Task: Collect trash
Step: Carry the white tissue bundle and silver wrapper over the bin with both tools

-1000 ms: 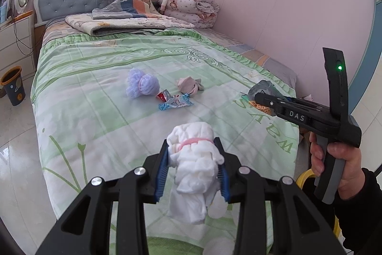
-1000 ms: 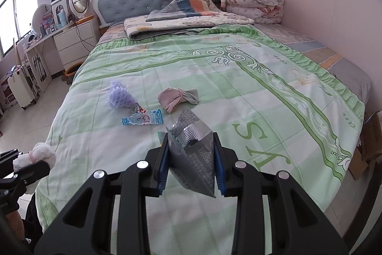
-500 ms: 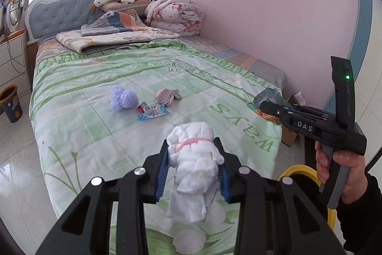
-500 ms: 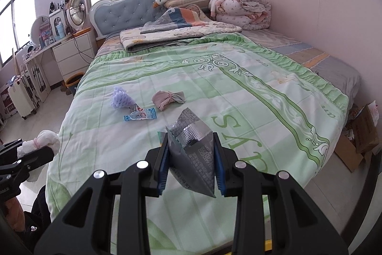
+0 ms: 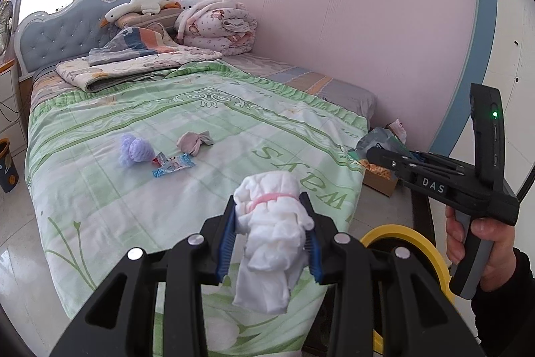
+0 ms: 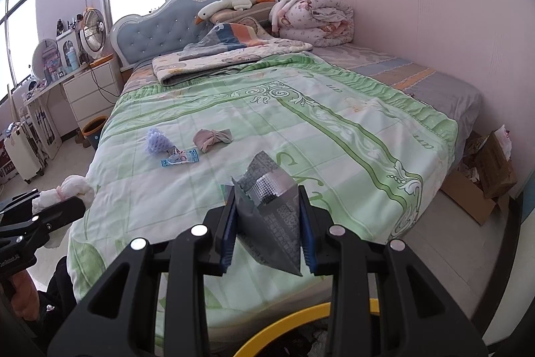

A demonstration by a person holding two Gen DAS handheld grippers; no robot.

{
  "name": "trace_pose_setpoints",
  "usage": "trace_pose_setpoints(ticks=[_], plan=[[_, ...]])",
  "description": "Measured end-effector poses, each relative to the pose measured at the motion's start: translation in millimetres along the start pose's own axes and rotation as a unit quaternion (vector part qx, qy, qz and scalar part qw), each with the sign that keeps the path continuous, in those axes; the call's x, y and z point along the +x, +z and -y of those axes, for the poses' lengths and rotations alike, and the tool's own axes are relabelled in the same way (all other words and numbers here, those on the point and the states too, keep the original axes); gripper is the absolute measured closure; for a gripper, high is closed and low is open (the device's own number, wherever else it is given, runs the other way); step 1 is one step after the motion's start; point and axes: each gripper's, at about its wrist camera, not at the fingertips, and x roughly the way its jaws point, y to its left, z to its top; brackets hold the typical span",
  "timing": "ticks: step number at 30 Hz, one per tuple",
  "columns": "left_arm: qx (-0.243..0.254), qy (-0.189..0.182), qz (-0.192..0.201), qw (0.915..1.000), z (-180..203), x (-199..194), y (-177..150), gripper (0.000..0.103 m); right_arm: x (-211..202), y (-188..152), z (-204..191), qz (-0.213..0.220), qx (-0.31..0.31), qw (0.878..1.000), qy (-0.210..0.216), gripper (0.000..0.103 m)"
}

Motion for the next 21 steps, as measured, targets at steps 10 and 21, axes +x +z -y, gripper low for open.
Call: trace_pose_setpoints(ticks=[10,21], plan=[[0.025,-0.031,-0.020,0.9990,37,9,-9,0.070,-32,-19,29,0.003,0.025,0.999,-0.021,0.072],[0.045,-0.069,-0.059,0.9948,78,27,-27,0.069,-60,-42,53,0.001,0.049,0.998,-0.036,0.072]])
